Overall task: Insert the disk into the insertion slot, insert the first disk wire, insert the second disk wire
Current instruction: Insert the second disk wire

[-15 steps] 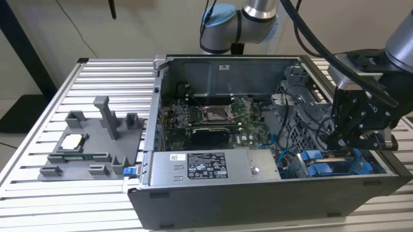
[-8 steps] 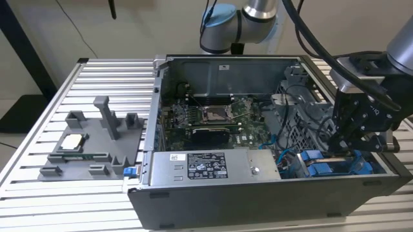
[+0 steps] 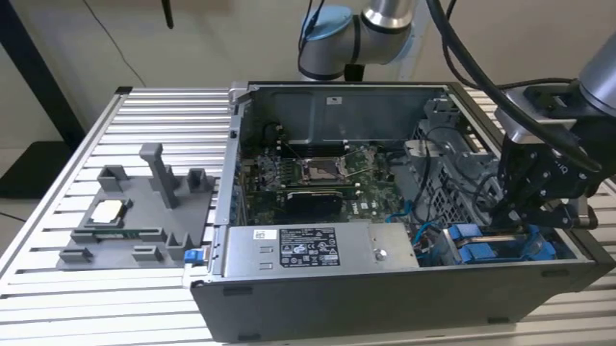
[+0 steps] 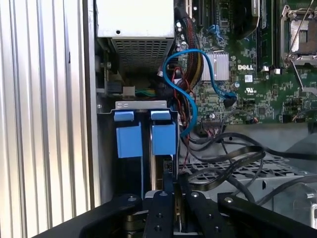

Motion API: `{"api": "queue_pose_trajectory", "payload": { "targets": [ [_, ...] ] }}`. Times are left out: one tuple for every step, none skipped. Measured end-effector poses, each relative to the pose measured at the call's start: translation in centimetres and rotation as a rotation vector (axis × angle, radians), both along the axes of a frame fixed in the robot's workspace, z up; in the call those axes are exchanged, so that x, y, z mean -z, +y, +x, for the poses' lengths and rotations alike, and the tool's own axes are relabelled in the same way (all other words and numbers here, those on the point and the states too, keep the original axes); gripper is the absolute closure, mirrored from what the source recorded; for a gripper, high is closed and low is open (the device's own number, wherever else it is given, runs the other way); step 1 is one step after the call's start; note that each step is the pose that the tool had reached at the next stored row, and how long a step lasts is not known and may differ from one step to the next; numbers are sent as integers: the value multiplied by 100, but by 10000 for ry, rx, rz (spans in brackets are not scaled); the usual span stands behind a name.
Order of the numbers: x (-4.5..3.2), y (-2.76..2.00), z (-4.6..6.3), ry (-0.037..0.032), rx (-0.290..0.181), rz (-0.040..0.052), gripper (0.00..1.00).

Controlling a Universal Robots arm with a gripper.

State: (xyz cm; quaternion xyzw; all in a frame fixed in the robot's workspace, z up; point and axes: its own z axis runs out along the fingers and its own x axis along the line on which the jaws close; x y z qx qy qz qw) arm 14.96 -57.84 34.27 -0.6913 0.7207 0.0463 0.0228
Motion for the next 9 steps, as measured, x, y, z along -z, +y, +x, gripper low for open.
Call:
{"api": "queue_pose_trajectory", "payload": {
  "targets": [
    [10, 0, 1, -9, -3, -5, 84],
    [27, -1, 0, -21, -4, -3, 84],
    [44, -1, -1, -37, -2, -6, 84],
    [58, 0, -1, -49, -2, -14, 84],
    [73, -1, -5, -66, -1, -19, 84],
    [81, 0, -6, -75, -2, -8, 84],
    [88, 0, -6, -75, -3, 14, 83],
    [71, 0, -5, -74, -2, 30, 83],
    [34, -1, -5, -71, 1, 36, 76]
  ]
}}
